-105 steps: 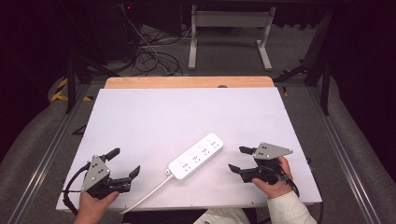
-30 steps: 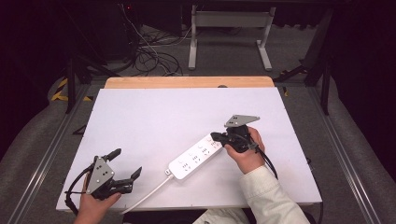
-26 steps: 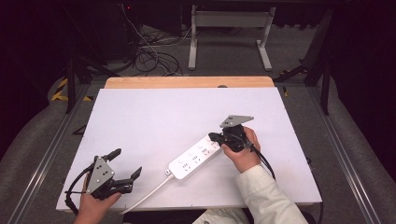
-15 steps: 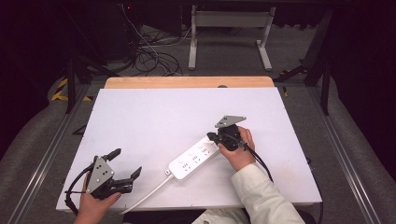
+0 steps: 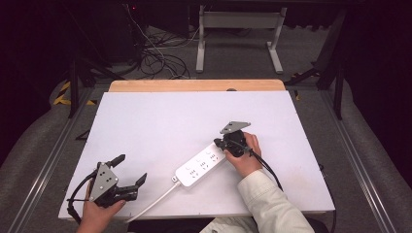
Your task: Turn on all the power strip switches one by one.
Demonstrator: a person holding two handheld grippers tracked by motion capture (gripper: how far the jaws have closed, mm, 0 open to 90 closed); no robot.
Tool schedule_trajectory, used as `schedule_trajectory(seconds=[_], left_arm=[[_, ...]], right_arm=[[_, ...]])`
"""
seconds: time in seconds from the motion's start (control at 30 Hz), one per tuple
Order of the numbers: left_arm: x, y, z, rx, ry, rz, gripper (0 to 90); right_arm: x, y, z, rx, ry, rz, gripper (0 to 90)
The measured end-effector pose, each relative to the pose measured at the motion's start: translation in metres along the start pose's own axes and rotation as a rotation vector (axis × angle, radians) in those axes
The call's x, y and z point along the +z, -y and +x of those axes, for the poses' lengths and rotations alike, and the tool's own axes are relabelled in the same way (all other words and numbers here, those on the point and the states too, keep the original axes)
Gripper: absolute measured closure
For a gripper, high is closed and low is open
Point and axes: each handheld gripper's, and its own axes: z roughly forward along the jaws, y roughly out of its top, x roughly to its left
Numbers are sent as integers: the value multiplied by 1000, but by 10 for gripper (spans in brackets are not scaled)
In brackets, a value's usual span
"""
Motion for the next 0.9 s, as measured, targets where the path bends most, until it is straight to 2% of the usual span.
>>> schedule_trajectory(seconds=[0.13,0.17,0.3,0.47,0.67,0.9], left_arm=[[0,0,0,-9,1,-2,118],[0,0,0,1,-2,-1,118],[0,0,-1,-7,-1,-3,118],[0,0,-1,3,-3,0,118],[0,0,-1,6,-2,-1,118],[0,0,-1,9,-4,0,118]], right_arm=[[1,0,0,2,2,-2,900],[1,1,0,2,0,-4,900],[2,2,-3,27,-17,-12,900],[3,1,-1,18,-4,-6,900],[4,1,-1,29,2,-4,900],[5,1,4,15,32,0,900]])
